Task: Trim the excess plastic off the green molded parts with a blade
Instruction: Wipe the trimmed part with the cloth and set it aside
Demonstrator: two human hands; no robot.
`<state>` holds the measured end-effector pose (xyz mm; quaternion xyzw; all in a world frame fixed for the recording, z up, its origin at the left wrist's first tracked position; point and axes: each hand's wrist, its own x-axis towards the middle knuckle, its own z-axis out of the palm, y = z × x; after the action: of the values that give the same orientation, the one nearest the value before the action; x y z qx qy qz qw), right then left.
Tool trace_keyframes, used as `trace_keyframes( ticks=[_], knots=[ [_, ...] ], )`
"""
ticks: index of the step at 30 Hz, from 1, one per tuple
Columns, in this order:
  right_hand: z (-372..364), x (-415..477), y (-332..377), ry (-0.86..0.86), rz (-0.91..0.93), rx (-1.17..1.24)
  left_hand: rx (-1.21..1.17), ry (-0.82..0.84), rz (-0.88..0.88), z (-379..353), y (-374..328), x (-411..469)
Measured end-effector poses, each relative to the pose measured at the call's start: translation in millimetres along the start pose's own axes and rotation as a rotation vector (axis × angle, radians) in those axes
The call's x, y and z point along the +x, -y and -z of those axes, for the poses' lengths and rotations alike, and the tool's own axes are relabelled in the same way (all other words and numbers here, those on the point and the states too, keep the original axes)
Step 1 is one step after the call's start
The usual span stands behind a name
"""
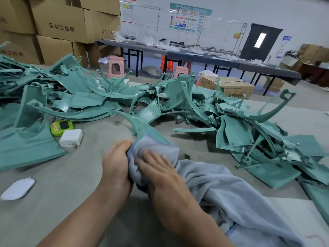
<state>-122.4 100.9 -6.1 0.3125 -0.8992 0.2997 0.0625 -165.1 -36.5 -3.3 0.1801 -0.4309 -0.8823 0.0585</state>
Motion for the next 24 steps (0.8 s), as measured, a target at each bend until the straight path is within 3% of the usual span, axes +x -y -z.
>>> trace_keyframes(
  ticks=[3, 5, 7, 11, 13, 16, 18, 19, 21, 22, 24],
  knots=[
    [3.3, -8.8, -4.0, 0.152, 0.06, 0.015, 0.029, -0.101, -0.021, 1.2, -4.2, 4.6],
    [10.0, -16.0, -5.1, 0.118, 0.048, 0.002, 0.004, -0.115, -0.209, -1.9, -10.0, 6.0],
    [15.3, -19.6, -5.2, 0.009, -0.107, 0.117, 0.078, -0.088, -0.443, -0.1, -19.5, 6.0],
    [27.7, -14.8, -20.7, -0.513, -0.492, 0.421, 0.79, -0.122, -0.973, 11.5, -18.3, -2.0],
    [34.7, -11.6, -29.0, -0.619, -0.675, 0.663, 1.16, -0.056, -1.108, 9.2, -5.6, -15.8],
    [40.0, -11.6, -37.8, -0.655, -0.857, 0.887, 1.632, 0.234, -0.923, 1.4, 18.7, -25.3],
    [42.7, -12.6, -39.1, -0.664, -0.889, 0.932, 1.684, 0.354, -0.832, 1.1, 25.4, -25.3],
    [44.2, -13.0, -39.8, -0.665, -0.893, 0.965, 1.619, 0.324, -0.817, 1.3, 22.0, -22.0],
    [48.2, -13.5, -40.0, -0.674, -0.896, 1.01, 1.513, 0.095, -0.798, 6.5, 9.9, -5.8],
    [49.5, -14.0, -40.6, -0.694, -0.892, 1.028, 1.534, -0.004, -0.715, 10.7, 2.9, 4.3],
    [51.6, -14.4, -39.6, -0.774, -0.87, 1.038, 1.631, -0.022, -0.425, 20.8, -4.4, 20.2]
  ],
)
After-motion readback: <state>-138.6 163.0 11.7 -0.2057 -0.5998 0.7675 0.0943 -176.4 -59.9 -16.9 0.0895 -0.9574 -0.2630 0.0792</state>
